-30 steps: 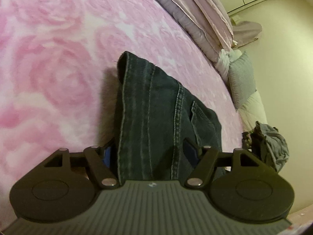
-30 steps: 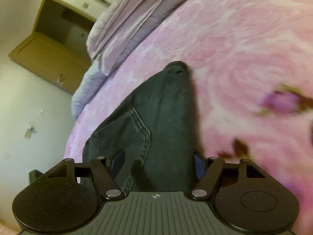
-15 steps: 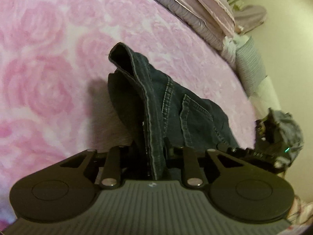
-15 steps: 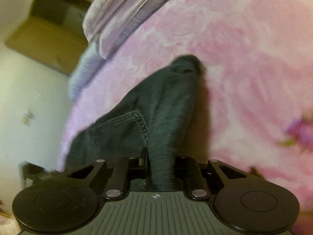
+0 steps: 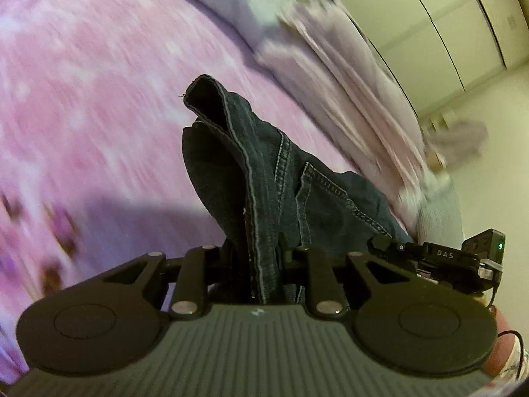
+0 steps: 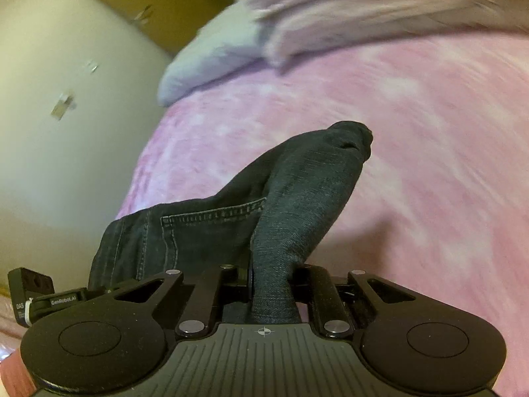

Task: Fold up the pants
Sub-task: 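Grasp the folded jeans with both grippers and lift them, then carry the jeans toward the pillows and lay them down with both grippers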

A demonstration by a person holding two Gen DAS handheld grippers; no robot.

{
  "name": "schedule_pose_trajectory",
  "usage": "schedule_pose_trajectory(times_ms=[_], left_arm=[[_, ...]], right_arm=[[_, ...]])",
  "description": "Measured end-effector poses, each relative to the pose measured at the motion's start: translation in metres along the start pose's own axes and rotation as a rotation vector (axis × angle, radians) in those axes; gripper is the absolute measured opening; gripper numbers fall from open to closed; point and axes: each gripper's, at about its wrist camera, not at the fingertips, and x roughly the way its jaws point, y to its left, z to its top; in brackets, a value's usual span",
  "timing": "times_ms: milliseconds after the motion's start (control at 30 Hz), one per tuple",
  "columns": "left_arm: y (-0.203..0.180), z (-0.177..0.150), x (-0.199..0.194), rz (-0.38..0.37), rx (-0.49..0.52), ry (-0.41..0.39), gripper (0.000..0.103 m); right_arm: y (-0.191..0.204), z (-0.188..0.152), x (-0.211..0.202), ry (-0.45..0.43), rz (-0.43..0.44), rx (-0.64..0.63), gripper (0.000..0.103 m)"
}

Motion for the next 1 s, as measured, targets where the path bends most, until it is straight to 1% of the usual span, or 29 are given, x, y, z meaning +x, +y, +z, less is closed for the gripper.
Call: schedule_pose_trajectory(times_ms=[33, 100, 300, 433, 500, 567, 633, 733, 767, 800, 833, 867, 900, 933, 1000], left_arm=[[0.011, 0.016, 0.000, 0.005, -0.012, -0.017, 0.017], [0.037, 0.062, 0.005, 0.016, -0.038, -0.047, 0.017], [0.097, 0.204, 0.037, 0.054, 0.007, -0.127, 0.017], [0.136, 0.284, 0.070, 0.074, 0.009, -0.160, 0.017], [0.153, 0.312, 0.082, 0.084, 0.014, -0.170, 0.017], [0.166, 0.335, 0.094, 0.092, 0.014, -0.186, 0.017], [0.181, 0.356, 0.106, 0.097, 0.006, -0.204, 0.017], [0.199, 0.377, 0.120, 0.098, 0.010, -0.221, 0.018], [0.203, 0.382, 0.127, 0.105, 0.021, -0.230, 0.021], [0.207, 0.386, 0.133, 0.135, 0.031, -0.239, 0.024], [0.212, 0.387, 0.138, 0.173, 0.028, -0.244, 0.029], [0.223, 0.388, 0.143, 0.234, -0.004, -0.242, 0.033], [0.232, 0.386, 0.144, 0.262, -0.047, -0.233, 0.035], [0.242, 0.382, 0.142, 0.274, -0.090, -0.234, 0.036], [0.252, 0.370, 0.130, 0.280, -0.125, -0.259, 0.036]], right_arm=[[0.012, 0.015, 0.019, 0.002, 0.006, -0.026, 0.010], [0.034, 0.048, 0.063, 0.005, 0.008, -0.059, 0.010], [0.074, 0.155, 0.204, -0.017, 0.043, -0.075, 0.010], [0.087, 0.219, 0.286, -0.041, 0.066, -0.104, 0.010], [0.093, 0.244, 0.319, -0.044, 0.066, -0.127, 0.010], [0.098, 0.266, 0.348, -0.045, 0.071, -0.157, 0.010], [0.101, 0.280, 0.368, -0.048, 0.076, -0.181, 0.010], [0.098, 0.302, 0.398, -0.055, 0.077, -0.194, 0.010], [0.096, 0.306, 0.406, -0.055, 0.078, -0.197, 0.011], [0.093, 0.311, 0.416, -0.054, 0.067, -0.192, 0.014], [0.087, 0.313, 0.428, -0.041, 0.028, -0.183, 0.020], [0.082, 0.313, 0.438, -0.017, -0.044, -0.182, 0.038], [0.077, 0.311, 0.445, -0.007, -0.119, -0.170, 0.047], [0.069, 0.305, 0.447, -0.021, -0.185, -0.150, 0.048], [0.056, 0.291, 0.439, -0.057, -0.229, -0.117, 0.048]])
